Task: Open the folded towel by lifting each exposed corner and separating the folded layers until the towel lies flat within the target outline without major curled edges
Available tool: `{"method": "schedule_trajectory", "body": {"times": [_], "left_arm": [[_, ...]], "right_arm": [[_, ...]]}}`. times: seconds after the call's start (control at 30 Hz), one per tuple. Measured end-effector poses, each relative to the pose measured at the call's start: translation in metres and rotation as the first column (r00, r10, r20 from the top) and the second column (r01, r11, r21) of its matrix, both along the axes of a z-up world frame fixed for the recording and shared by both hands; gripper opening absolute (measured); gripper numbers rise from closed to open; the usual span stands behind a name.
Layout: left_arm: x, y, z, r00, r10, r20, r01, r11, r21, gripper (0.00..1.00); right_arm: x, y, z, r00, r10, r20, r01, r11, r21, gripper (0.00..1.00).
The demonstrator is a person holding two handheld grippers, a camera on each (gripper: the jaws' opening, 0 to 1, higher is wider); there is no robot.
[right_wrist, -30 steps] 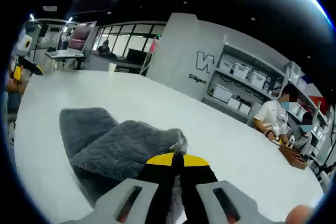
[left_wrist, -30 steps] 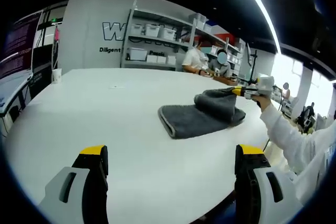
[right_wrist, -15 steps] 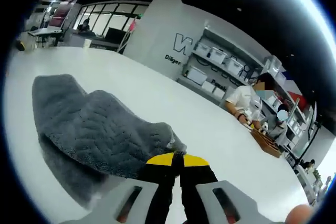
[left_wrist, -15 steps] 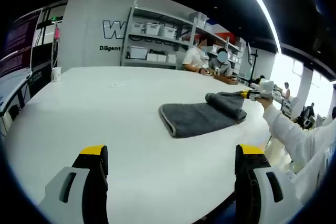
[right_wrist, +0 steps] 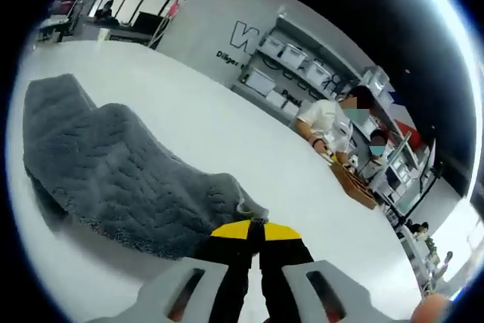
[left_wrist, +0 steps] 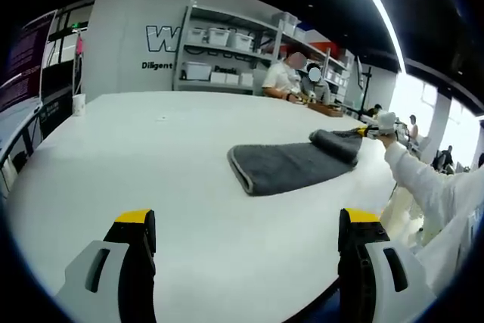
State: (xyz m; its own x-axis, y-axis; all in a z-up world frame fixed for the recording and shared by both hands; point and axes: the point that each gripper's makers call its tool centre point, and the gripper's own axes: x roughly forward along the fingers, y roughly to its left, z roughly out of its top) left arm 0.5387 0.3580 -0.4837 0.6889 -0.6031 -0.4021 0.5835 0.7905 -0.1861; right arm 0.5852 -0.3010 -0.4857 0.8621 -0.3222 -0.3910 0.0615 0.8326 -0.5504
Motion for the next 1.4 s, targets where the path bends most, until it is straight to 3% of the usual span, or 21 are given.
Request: {"method": "schedule_trajectory", "body": {"times": [0.17, 0.43, 0.57, 0.63, 0.73, 0.83, 0.9, 1.03, 1.1, 1.17, 1.23, 1.33, 1.4], "left_arm": [[0.002, -0.004, -0.003, 1.0, -0.007, -0.011, 0.007, 1.0, 0.009, 1.0], [0.004, -0.015, -0.005, 1.0, -0.025, -0.019, 0.025, 0.999, 0.024, 1.0], [0.005, -0.019, -0.006, 0.999, -0.039, -0.022, 0.039, 0.999, 0.023, 1.0], [0.002, -0.027, -0.005, 0.996, -0.08, -0.028, 0.08, 0.997, 0.001, 1.0], [0.002, -0.031, -0.004, 0.995, -0.095, -0.026, 0.095, 0.995, -0.008, 1.0], [0.003, -0.033, -0.003, 0.995, -0.094, -0.022, 0.094, 0.996, -0.004, 1.0], [0.004, -0.034, -0.004, 0.995, -0.092, -0.025, 0.092, 0.996, -0.001, 1.0], [0.005, -0.039, -0.006, 0.995, -0.1, -0.032, 0.1, 0.995, 0.003, 1.0], [0.004, -0.041, -0.007, 0.994, -0.106, -0.034, 0.106, 0.994, 0.007, 1.0], [0.003, -0.043, -0.007, 0.993, -0.114, -0.034, 0.114, 0.993, 0.007, 1.0], [0.002, -0.044, -0.008, 0.992, -0.119, -0.035, 0.119, 0.993, 0.007, 1.0], [0.003, -0.042, -0.01, 0.993, -0.114, -0.037, 0.114, 0.993, 0.006, 1.0], [0.005, -0.042, -0.011, 0.993, -0.109, -0.039, 0.11, 0.994, 0.003, 1.0]], "right_arm": [[-0.011, -0.037, 0.0, 0.997, -0.062, -0.037, 0.06, 0.997, -0.048, 0.0], [-0.039, -0.094, -0.006, 0.98, -0.192, -0.049, 0.19, 0.981, -0.043, 0.0], [-0.058, -0.121, -0.008, 0.959, -0.282, 0.0, 0.282, 0.959, 0.023, 0.0], [-0.069, -0.136, -0.009, 0.945, -0.326, 0.014, 0.325, 0.945, 0.038, 0.0], [-0.078, -0.147, -0.011, 0.94, -0.34, 0.01, 0.34, 0.939, 0.047, 0.0], [-0.078, -0.151, -0.007, 0.945, -0.32, 0.07, 0.308, 0.941, 0.143, 0.0], [-0.084, -0.157, -0.005, 0.943, -0.326, 0.065, 0.316, 0.94, 0.129, 0.0], [-0.084, -0.156, -0.009, 0.959, -0.28, 0.044, 0.273, 0.955, 0.119, 0.02], [-0.085, -0.156, -0.008, 0.961, -0.269, 0.057, 0.26, 0.956, 0.134, 0.05], [-0.092, -0.157, -0.008, 0.955, -0.288, 0.077, 0.274, 0.95, 0.148, 0.11], [-0.099, -0.157, -0.003, 0.941, -0.315, 0.126, 0.286, 0.936, 0.206, 0.2], [-0.11, -0.143, 0.01, 0.916, -0.338, 0.215, 0.26, 0.911, 0.321, 0.41], [-0.115, -0.134, 0.015, 0.914, -0.331, 0.234, 0.247, 0.912, 0.327, 0.54]]}}
